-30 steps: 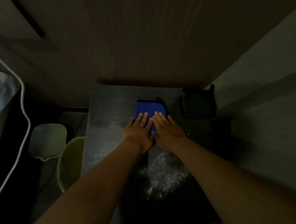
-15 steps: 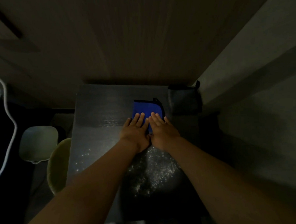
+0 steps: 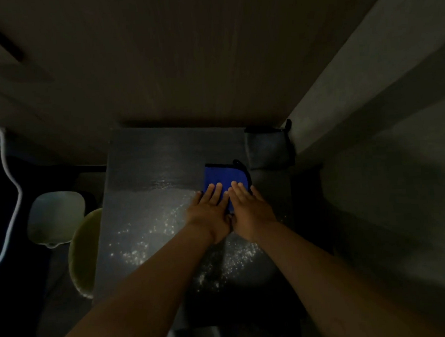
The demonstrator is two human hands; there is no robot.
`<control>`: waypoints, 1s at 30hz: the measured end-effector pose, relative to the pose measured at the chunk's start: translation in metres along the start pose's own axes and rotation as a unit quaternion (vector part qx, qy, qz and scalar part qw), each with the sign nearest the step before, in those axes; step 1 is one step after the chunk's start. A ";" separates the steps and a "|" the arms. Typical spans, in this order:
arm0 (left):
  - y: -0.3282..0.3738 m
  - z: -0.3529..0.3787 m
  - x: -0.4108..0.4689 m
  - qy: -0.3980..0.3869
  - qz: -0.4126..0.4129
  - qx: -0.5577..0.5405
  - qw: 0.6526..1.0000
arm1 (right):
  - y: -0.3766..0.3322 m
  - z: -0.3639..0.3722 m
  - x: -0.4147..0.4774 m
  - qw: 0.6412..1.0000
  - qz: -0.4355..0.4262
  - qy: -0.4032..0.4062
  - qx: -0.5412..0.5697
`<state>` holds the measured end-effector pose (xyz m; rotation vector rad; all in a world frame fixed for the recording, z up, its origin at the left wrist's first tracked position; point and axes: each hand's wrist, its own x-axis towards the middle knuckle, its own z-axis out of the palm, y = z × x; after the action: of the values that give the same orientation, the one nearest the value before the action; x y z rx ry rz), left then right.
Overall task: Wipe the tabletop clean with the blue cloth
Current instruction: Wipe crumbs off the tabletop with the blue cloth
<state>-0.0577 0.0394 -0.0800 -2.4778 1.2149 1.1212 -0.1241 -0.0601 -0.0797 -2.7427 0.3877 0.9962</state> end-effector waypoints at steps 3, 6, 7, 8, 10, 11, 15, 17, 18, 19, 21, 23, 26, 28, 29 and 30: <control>0.014 0.007 0.000 -0.004 0.010 -0.006 1.000 | 0.010 0.008 -0.009 1.000 0.007 0.001 -0.003; 0.025 0.009 0.001 -0.008 0.014 -0.013 1.000 | 0.022 0.011 -0.015 1.000 0.004 -0.002 -0.001; 0.027 0.009 0.001 -0.009 0.013 -0.011 1.000 | 0.024 0.010 -0.016 1.000 0.001 -0.004 0.001; 0.029 0.009 0.002 -0.009 0.011 -0.007 1.000 | 0.027 0.010 -0.017 1.000 -0.003 -0.005 0.002; 0.030 0.010 0.002 -0.009 0.006 -0.003 1.000 | 0.028 0.008 -0.018 1.000 -0.010 -0.006 0.006; 0.030 0.011 0.002 -0.009 0.004 -0.002 1.000 | 0.029 0.008 -0.019 1.000 -0.013 -0.006 0.007; 0.032 0.014 0.003 -0.001 0.004 -0.005 1.000 | 0.031 0.010 -0.019 1.000 -0.012 -0.006 0.002; 0.033 0.015 0.004 0.001 0.006 -0.008 1.000 | 0.034 0.011 -0.018 1.000 -0.010 -0.004 -0.002; 0.035 0.015 0.005 0.000 0.009 -0.009 1.000 | 0.036 0.012 -0.018 1.000 -0.006 -0.005 -0.004; 0.037 0.015 0.006 -0.001 0.013 -0.010 1.000 | 0.038 0.013 -0.019 1.000 -0.001 -0.004 -0.004; 0.044 0.015 0.009 0.000 0.021 -0.009 1.000 | 0.043 0.016 -0.021 1.000 0.007 -0.004 -0.006; 0.053 0.014 0.013 0.005 0.029 -0.009 1.000 | 0.052 0.018 -0.025 1.000 0.015 -0.006 -0.013; 0.070 0.012 0.021 0.008 0.038 -0.008 0.999 | 0.069 0.019 -0.030 0.999 0.027 -0.016 -0.029; 0.082 0.010 0.026 0.007 0.044 -0.003 0.999 | 0.081 0.019 -0.033 0.998 0.038 -0.022 -0.036; 0.088 0.009 0.028 0.008 0.047 -0.002 0.999 | 0.087 0.019 -0.035 0.998 0.043 -0.024 -0.039; 0.095 0.008 0.030 0.012 0.050 -0.003 0.999 | 0.093 0.021 -0.037 0.998 0.048 -0.025 -0.039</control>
<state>-0.1202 -0.0381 -0.0904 -2.4651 1.3586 1.1242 -0.1927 -0.1358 -0.0800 -2.7848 0.4872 1.1243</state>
